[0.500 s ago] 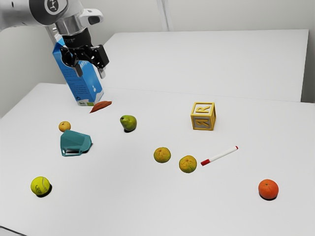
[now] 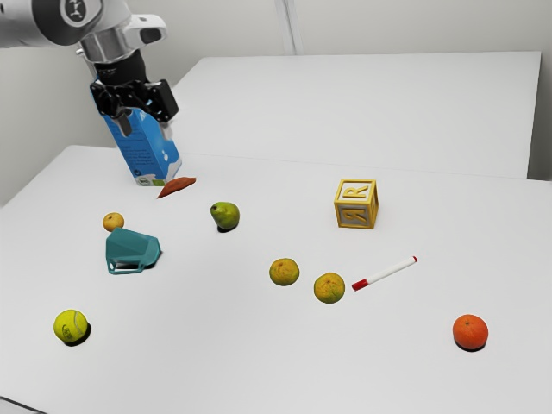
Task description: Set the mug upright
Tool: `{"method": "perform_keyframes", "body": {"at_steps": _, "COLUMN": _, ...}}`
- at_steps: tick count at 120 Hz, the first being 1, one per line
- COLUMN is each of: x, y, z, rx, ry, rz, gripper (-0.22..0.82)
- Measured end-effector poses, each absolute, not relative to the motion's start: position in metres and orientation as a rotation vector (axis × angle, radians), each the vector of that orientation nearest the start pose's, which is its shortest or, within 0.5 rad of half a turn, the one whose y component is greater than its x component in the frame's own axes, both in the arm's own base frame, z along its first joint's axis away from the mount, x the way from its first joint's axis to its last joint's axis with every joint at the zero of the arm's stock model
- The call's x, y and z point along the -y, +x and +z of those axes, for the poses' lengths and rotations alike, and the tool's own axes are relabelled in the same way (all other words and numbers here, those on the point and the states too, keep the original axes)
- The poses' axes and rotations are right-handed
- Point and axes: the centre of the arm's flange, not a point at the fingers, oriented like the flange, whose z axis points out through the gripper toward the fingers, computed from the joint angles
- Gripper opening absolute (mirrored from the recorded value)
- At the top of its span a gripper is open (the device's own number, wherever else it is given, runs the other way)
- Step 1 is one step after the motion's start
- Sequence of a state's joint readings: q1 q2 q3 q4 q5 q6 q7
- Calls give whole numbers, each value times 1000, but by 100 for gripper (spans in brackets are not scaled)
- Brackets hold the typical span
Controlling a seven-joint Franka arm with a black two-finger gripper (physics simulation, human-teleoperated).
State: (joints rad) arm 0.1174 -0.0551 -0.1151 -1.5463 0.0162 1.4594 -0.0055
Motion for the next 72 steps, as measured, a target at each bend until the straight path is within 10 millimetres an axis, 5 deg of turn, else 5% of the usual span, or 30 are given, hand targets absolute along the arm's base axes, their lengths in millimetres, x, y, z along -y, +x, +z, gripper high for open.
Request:
{"method": "perform_keyframes", "body": {"at_steps": 45, "x": -101, "y": 515, "z": 653, "rx": 249, "ry": -3118, "rz": 79, "gripper": 58}}
{"method": "perform_keyframes", "body": {"at_steps": 72, "x": -165, "y": 516, "z": 629, "rx": 332, "ry": -3170, "rz": 142, "gripper": 58}}
